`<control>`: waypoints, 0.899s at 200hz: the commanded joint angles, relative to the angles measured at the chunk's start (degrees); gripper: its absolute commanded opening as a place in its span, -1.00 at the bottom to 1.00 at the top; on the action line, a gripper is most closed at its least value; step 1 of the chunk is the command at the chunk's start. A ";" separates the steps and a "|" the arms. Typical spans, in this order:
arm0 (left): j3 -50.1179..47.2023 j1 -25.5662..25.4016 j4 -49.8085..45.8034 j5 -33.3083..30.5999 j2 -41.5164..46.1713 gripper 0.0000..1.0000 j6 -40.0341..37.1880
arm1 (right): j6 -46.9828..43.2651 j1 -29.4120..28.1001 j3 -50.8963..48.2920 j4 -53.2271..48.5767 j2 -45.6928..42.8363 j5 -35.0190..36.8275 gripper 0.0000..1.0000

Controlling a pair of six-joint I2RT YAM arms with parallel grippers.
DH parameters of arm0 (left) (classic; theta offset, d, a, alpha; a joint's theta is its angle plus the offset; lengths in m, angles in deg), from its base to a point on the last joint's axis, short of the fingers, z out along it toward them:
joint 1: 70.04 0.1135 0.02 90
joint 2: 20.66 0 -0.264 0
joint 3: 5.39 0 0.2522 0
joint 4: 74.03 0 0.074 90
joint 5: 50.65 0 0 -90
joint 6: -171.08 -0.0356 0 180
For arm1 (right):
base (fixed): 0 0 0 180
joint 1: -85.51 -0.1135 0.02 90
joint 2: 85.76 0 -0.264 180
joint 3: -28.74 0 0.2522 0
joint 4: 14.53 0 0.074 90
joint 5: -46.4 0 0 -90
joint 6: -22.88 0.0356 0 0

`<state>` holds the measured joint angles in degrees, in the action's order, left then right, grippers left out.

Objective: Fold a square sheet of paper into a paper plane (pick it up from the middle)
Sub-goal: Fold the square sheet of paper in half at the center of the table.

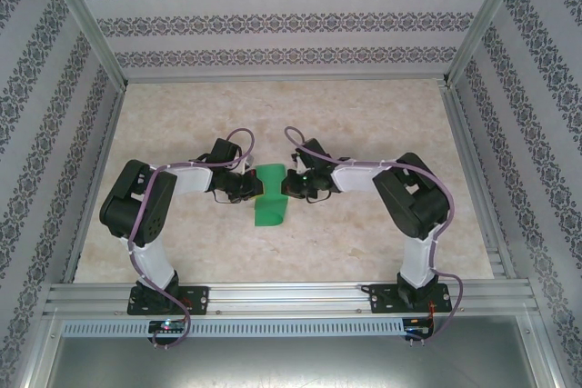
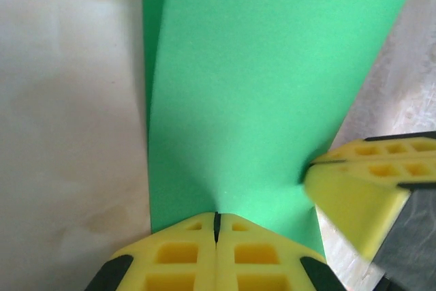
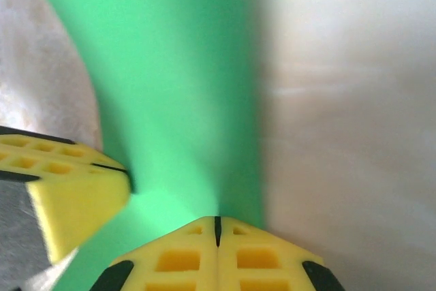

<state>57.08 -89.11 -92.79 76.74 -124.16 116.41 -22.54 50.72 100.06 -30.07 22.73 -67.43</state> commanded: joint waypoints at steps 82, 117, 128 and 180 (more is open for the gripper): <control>-3.51 -0.12 -12.40 -10.77 -6.01 -1.00 -1.47 | -0.73 -3.03 9.76 -0.30 4.10 -0.98 -1.00; -3.50 -0.15 -12.89 -10.67 -5.92 -1.00 -1.80 | -0.50 -2.36 11.71 0.50 7.66 -0.86 -1.00; -3.55 -0.11 -12.89 -10.68 -5.92 -1.00 -1.85 | -0.46 -1.91 11.45 0.55 8.20 -0.81 -1.00; -4.04 -0.12 -12.89 -11.14 -6.26 -1.00 -1.94 | -1.86 3.41 4.23 3.44 7.24 1.38 -1.00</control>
<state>57.50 -89.11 -93.18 76.85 -124.25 115.95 -22.98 50.20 108.67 -26.66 30.58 -69.68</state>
